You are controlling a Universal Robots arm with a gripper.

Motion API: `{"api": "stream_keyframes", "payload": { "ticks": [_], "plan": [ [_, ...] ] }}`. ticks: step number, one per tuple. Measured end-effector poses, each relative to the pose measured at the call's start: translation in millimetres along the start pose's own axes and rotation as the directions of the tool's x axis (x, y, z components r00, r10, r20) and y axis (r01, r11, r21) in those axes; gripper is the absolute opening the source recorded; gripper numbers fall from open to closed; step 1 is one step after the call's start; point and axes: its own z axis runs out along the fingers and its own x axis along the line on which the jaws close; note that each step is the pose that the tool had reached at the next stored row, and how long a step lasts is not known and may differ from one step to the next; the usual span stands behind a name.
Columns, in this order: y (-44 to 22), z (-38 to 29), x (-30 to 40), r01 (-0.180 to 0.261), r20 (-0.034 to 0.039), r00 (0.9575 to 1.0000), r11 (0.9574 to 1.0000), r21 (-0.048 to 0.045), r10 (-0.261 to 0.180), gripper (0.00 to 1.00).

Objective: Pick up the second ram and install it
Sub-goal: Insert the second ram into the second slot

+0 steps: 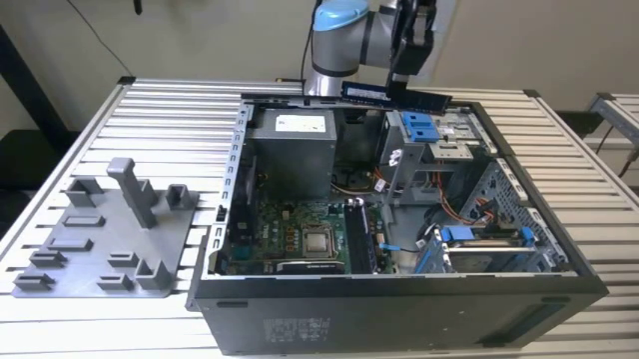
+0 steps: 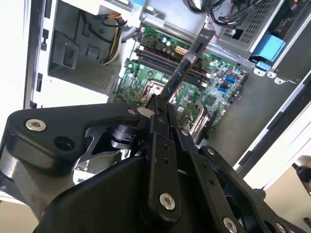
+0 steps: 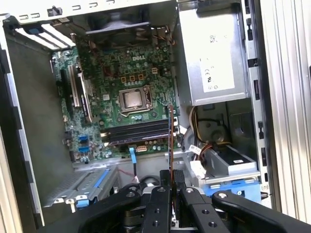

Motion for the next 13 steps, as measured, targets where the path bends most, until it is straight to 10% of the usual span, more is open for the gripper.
{"api": "stream_keyframes", "payload": {
  "ticks": [13],
  "plan": [
    [0.0, 0.1, 0.0, -0.094, -0.0007, 0.9956, 0.9956, 0.0000, 0.094, 0.14]
  ]
}}
